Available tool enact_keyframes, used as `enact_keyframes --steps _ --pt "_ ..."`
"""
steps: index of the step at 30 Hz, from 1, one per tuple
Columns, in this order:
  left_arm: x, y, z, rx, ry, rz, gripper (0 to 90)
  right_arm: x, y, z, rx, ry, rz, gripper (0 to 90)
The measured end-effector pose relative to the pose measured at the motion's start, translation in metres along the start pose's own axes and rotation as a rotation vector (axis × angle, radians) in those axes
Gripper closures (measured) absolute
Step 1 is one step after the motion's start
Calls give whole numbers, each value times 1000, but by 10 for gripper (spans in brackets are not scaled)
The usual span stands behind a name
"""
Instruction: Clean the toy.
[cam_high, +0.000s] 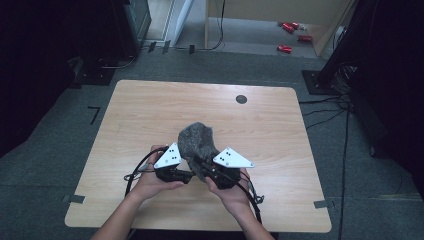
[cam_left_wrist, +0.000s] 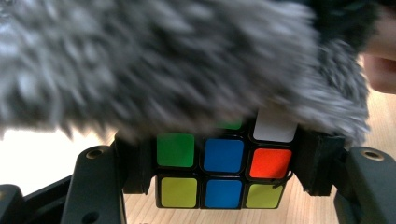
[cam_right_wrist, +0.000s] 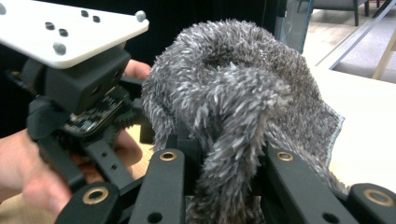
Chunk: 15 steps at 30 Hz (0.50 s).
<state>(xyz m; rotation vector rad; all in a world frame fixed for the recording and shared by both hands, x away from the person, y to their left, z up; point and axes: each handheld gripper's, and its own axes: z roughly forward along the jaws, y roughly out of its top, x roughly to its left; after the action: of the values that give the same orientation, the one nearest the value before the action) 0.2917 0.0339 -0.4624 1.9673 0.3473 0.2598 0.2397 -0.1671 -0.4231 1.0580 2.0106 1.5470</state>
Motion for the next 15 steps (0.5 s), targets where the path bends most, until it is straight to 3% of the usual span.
enact_keyframes --steps 5,7,12,15 --pt "7 0 -7 -12 13 -12 357 -19 -4 -1 0 -61 47 765" --pt "9 -1 -8 -14 17 -21 357 -22 -5 -2 1 -60 69 765" --pt "3 -2 -1 -2 7 -10 357 -5 -3 0 -4 -23 24 765" --pt "-1 -1 1 1 -2 -2 357 -1 -2 1 -3 -19 7 764"
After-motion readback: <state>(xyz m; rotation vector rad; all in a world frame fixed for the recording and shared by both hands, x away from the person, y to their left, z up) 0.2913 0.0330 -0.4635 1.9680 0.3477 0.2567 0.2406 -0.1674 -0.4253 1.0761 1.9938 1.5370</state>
